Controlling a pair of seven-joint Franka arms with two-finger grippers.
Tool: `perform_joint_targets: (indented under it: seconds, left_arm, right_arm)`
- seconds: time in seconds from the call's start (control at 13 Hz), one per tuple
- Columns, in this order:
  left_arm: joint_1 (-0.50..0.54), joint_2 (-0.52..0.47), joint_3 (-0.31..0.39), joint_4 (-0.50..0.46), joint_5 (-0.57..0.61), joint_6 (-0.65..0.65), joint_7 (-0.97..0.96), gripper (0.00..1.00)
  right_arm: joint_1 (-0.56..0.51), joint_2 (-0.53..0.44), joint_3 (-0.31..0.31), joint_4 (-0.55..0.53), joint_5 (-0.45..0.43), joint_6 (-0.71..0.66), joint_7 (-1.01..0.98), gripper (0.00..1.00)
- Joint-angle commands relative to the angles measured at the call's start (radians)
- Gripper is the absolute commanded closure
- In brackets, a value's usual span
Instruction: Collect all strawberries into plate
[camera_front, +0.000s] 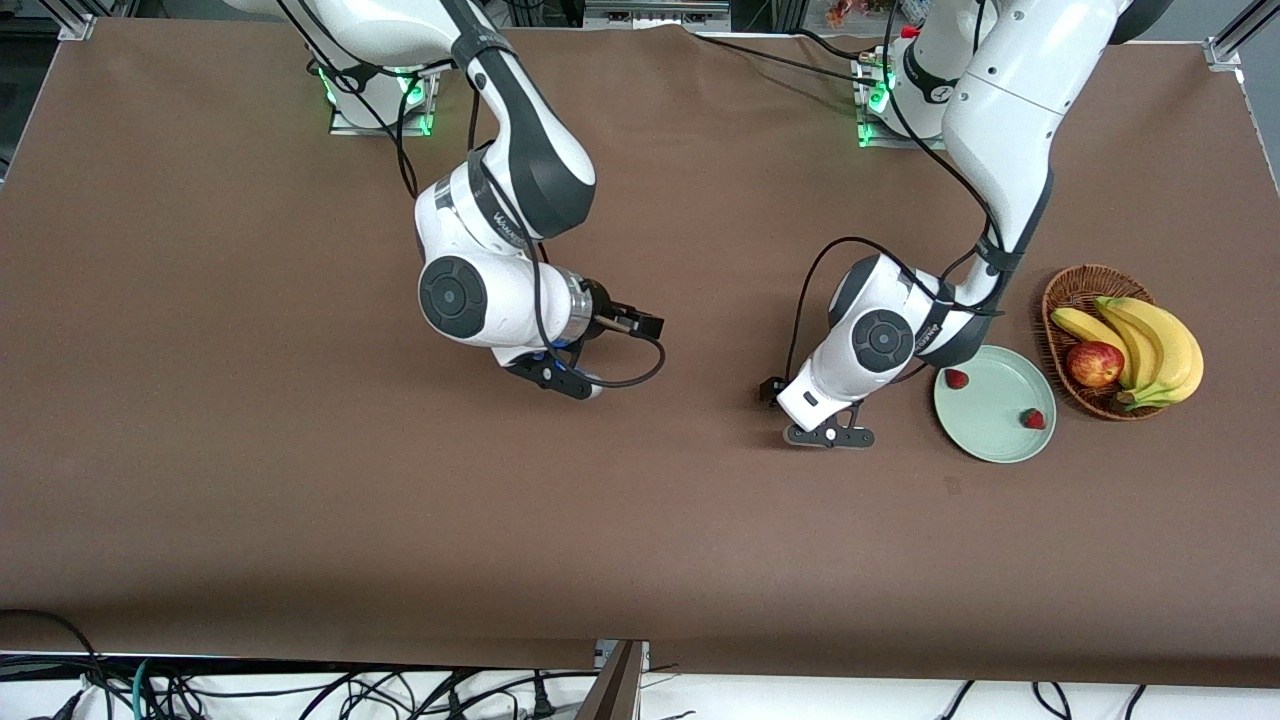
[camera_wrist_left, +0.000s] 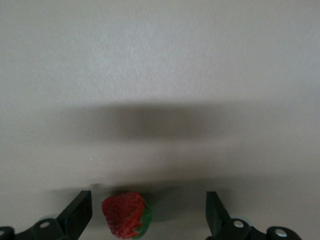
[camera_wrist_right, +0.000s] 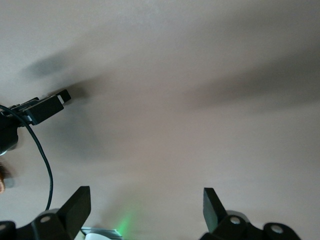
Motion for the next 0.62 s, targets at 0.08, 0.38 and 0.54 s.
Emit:
perform_joint_targets:
  seconds: [0.08, 0.38, 0.54]
  left_arm:
    - [-0.01, -0.034, 0.015, -0.065, 0.022, 0.033, -0.01, 0.0]
    - [-0.01, -0.061, 0.015, -0.097, 0.023, 0.033, -0.01, 0.22]
    - [-0.006, -0.061, 0.015, -0.097, 0.023, 0.033, -0.01, 0.57]
  right_arm:
    - [0.007, -0.05, -0.014, -0.059, -0.016, -0.017, -0.034, 0.01]
    - [0.008, -0.052, -0.025, -0.056, -0.054, -0.016, -0.028, 0.01]
    - [0.008, -0.053, -0.025, -0.053, -0.068, -0.016, -0.028, 0.01]
